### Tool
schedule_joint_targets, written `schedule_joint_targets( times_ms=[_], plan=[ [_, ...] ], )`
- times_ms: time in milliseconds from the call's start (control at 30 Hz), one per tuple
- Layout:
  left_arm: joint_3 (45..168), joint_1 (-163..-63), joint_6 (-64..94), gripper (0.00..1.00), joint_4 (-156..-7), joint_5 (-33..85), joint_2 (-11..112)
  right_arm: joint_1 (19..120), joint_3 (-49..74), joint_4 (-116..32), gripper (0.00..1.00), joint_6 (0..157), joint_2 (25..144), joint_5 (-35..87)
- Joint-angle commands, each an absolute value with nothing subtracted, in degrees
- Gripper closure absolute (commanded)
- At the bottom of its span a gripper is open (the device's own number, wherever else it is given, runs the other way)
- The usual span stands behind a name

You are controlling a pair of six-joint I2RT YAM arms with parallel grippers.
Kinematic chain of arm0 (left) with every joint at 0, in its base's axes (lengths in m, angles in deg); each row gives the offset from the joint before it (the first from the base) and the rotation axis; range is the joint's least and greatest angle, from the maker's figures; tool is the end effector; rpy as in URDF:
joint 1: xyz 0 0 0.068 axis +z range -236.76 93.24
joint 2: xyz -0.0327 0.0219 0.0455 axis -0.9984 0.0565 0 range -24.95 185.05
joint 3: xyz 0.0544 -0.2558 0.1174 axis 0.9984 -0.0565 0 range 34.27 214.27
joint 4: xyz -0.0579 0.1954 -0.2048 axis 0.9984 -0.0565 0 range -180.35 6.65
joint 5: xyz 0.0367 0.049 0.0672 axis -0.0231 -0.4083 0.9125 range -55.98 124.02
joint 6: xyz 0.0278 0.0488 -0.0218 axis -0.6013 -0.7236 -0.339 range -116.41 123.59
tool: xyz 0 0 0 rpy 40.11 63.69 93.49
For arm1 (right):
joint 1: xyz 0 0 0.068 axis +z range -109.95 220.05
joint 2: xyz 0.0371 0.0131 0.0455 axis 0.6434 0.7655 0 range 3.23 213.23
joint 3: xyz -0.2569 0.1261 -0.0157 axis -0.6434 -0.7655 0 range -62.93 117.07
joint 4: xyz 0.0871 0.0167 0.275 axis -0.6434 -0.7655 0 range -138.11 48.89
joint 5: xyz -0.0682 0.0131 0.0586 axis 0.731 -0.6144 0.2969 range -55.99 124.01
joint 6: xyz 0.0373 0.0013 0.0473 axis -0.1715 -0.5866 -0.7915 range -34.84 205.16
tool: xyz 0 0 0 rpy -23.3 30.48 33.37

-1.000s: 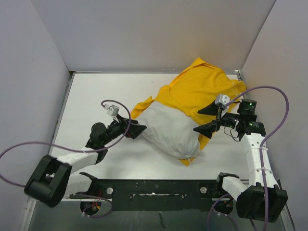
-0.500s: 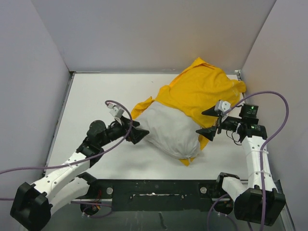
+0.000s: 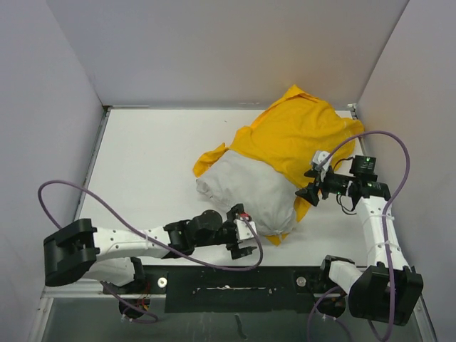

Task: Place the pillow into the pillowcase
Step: Stuff the pillow into the pillowcase.

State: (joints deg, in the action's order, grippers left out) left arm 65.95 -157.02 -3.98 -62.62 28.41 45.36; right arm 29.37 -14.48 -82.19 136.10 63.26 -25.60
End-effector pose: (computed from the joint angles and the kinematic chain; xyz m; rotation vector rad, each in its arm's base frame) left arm 0.0941 -0.2749 0.2149 1.2914 1.4877 -0.8279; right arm 0.2234 -0.0028 0.2816 -1.0547 1.7496 0.6398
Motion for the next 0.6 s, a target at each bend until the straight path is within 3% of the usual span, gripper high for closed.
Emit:
schedule_joint_targets(
  times_ms=[0, 167, 400, 467, 567],
  plan=[
    [70.6, -158.5, -22.2, 0.08, -53.1, 33.0, 52.8, 31.1, -16.0, -75.4, 0.32, 131.0, 63.7, -16.2],
    [74.1, -158.4, -35.3, 0.04, -50.1, 32.9, 61.5, 34.4, -18.0, -71.0, 0.33, 129.3, 65.5, -8.2],
    [80.9, -157.6, -45.1, 0.03, -50.0, 34.7, 69.8, 39.4, -18.5, -63.5, 0.51, 125.0, 69.9, 6.0],
    [81.8, -156.7, -45.3, 0.04, -49.3, 35.2, 71.4, 39.9, -18.3, -63.1, 0.59, 125.0, 70.8, 8.1],
    [83.0, -154.5, -43.7, 0.13, -49.0, 35.3, 73.2, 40.2, -16.7, -64.8, 0.81, 125.0, 71.3, 8.1]
  ],
)
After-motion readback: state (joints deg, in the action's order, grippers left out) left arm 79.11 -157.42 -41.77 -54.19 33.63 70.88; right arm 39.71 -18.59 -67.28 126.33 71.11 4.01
